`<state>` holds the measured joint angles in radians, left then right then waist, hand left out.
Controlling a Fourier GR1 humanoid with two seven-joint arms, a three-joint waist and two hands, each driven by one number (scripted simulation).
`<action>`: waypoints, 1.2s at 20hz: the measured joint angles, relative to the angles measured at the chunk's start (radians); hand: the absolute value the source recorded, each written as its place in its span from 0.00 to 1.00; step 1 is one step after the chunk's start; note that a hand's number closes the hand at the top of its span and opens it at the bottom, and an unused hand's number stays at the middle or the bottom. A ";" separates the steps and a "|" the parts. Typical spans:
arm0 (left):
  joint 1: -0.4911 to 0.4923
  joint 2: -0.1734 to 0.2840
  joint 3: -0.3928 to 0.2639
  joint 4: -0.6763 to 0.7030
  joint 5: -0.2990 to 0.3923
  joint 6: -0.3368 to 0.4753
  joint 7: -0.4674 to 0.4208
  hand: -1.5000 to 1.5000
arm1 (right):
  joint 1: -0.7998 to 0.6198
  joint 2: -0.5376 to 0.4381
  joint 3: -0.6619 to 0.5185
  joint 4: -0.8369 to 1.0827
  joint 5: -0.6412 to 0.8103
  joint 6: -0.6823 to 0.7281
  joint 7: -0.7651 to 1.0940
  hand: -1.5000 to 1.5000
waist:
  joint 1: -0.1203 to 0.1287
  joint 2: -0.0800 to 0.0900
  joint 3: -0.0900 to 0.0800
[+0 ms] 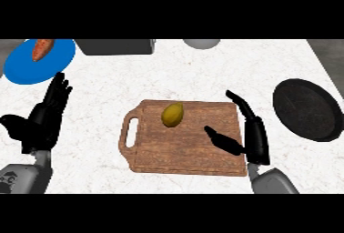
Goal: Pick the lemon from the cutting board and place it in the pan
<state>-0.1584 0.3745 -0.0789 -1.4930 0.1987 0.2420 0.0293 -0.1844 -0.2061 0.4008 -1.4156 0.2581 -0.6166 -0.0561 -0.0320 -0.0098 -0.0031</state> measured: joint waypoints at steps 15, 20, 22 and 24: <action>-0.059 -0.019 0.003 0.042 -0.011 -0.020 0.016 0.50 | -0.239 -0.286 0.048 -0.535 0.209 0.520 0.918 0.00 | 0.022 0.003 -0.001; -0.079 -0.035 0.008 0.047 -0.020 -0.032 0.025 0.50 | -0.425 -0.225 0.028 -0.514 0.212 0.661 1.067 0.00 | 0.034 0.007 0.001; -0.060 -0.031 0.020 0.040 -0.015 -0.048 0.015 0.50 | -0.478 -0.182 0.012 -0.476 0.200 0.684 1.080 0.00 | 0.037 0.008 0.001; -0.062 -0.036 0.022 0.055 -0.019 -0.060 0.006 0.50 | -0.514 -0.132 0.018 -0.431 0.192 0.696 1.076 0.00 | 0.039 0.009 0.002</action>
<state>-0.2202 0.3387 -0.0567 -1.4379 0.1796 0.1818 0.0351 -0.6987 -0.3379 0.4184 -1.8467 0.4499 0.0798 1.0196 0.0068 -0.0008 -0.0013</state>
